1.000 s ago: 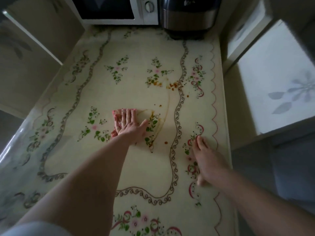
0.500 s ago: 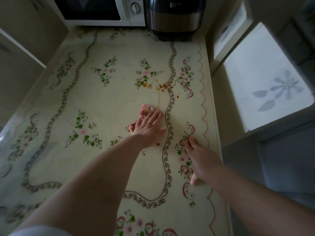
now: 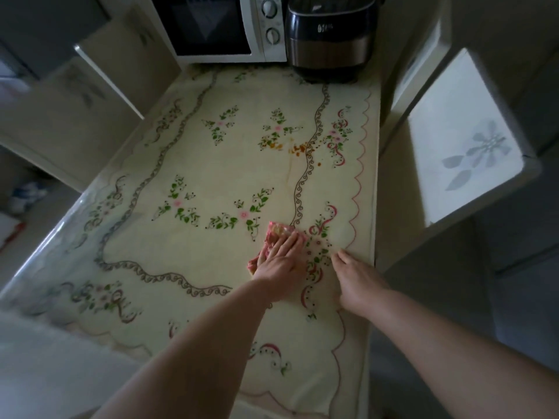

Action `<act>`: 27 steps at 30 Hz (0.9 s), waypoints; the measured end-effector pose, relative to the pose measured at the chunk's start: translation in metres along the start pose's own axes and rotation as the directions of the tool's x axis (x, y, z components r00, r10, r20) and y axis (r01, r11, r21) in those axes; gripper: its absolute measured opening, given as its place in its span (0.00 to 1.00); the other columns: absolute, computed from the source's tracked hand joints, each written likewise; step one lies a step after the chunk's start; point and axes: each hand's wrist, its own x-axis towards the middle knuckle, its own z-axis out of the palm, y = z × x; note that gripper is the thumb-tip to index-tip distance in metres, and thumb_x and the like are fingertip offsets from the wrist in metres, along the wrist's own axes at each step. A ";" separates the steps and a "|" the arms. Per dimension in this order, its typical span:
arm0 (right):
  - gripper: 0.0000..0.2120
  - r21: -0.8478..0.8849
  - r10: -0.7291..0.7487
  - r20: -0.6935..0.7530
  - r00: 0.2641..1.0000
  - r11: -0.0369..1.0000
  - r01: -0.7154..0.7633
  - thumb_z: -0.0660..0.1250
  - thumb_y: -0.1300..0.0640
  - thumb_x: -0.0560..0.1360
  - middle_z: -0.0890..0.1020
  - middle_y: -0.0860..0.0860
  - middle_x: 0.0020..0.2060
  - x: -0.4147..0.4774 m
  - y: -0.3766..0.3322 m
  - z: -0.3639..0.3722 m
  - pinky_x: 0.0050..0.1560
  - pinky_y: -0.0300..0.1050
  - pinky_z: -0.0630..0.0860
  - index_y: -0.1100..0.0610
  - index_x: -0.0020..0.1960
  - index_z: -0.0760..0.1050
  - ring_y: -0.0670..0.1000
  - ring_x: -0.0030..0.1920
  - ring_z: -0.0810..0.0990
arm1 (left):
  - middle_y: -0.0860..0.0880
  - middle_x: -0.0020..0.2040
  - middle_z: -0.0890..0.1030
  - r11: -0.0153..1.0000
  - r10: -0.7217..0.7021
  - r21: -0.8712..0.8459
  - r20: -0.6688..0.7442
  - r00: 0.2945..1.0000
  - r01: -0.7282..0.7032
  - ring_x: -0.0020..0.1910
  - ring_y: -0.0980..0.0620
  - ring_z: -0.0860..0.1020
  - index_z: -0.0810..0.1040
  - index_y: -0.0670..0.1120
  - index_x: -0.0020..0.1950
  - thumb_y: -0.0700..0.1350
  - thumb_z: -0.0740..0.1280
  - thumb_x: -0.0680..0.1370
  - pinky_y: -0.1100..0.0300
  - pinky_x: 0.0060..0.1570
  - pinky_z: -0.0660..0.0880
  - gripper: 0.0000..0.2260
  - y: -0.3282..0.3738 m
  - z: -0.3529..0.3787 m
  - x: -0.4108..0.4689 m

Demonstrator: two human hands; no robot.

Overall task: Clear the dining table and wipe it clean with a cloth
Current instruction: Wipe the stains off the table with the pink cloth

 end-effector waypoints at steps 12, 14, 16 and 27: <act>0.31 -0.055 -0.083 -0.025 0.996 0.995 0.082 0.60 0.62 0.76 0.60 0.52 0.75 -0.062 0.021 0.023 0.66 0.52 0.70 0.56 0.77 0.53 0.54 0.72 0.65 | 0.56 0.79 0.55 0.992 -0.080 -0.103 -0.043 0.996 0.075 0.78 0.52 0.51 0.59 0.53 0.78 0.39 0.63 0.77 0.53 0.76 0.53 0.30 0.053 0.052 -0.108; 0.28 -0.063 -0.097 -0.026 0.995 0.993 0.095 0.62 0.62 0.77 0.64 0.53 0.73 -0.070 0.015 0.022 0.65 0.50 0.70 0.57 0.75 0.57 0.54 0.70 0.67 | 0.58 0.74 0.66 0.969 -0.153 -0.222 -0.194 0.969 0.108 0.73 0.54 0.64 0.70 0.57 0.72 0.42 0.64 0.78 0.56 0.70 0.65 0.23 0.057 0.062 -0.134; 0.27 -0.083 -0.102 -0.013 0.995 0.991 0.101 0.62 0.61 0.77 0.67 0.53 0.71 -0.075 0.011 0.023 0.62 0.48 0.72 0.57 0.73 0.59 0.54 0.67 0.69 | 0.58 0.66 0.75 0.972 -0.167 -0.205 -0.256 0.952 0.116 0.62 0.55 0.73 0.77 0.56 0.65 0.45 0.66 0.77 0.61 0.60 0.71 0.17 0.061 0.070 -0.148; 0.14 -0.141 -0.044 -0.012 0.999 0.989 0.041 0.60 0.63 0.75 0.74 0.53 0.58 -0.072 -0.015 0.017 0.47 0.47 0.71 0.57 0.61 0.68 0.54 0.56 0.75 | 0.49 0.61 0.79 0.745 -0.566 -0.520 -0.160 0.809 0.419 0.53 0.50 0.80 0.71 0.54 0.69 0.52 0.67 0.78 0.58 0.45 0.77 0.20 0.008 0.015 -0.142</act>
